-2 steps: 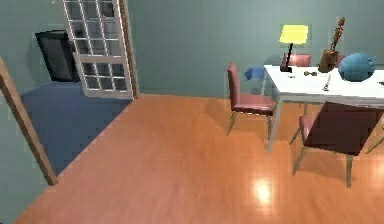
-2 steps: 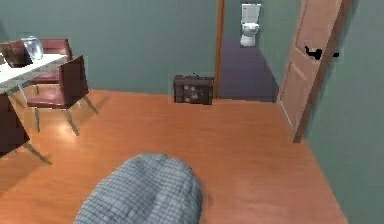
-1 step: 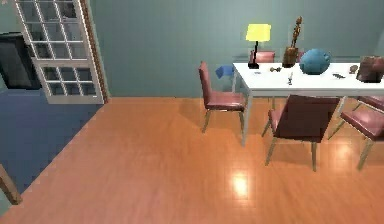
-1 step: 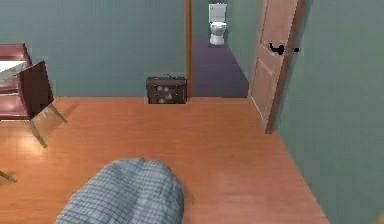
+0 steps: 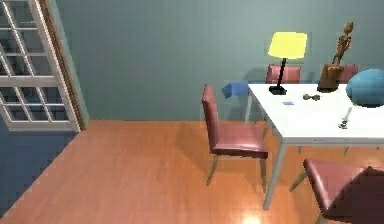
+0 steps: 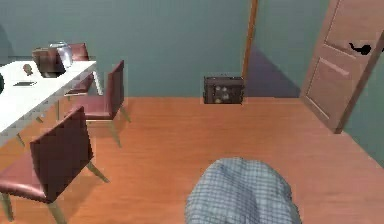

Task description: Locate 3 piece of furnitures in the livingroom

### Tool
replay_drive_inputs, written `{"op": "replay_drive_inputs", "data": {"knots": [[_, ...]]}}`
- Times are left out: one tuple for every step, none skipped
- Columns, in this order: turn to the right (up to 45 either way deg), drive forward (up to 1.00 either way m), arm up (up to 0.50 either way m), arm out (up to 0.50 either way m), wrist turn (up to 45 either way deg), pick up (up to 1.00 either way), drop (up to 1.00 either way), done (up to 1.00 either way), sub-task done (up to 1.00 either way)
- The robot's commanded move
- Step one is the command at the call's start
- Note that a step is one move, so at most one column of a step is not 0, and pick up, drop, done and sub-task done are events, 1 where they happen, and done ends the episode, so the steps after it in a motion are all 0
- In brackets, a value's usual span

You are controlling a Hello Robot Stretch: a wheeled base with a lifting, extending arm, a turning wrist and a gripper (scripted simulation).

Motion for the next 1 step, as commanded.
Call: {"op": "replay_drive_inputs", "data": {"knots": [[45.0, 0.0, 0.0, 0.0, 0.0, 0.0, 0.0, 0.0, 0.0]]}}
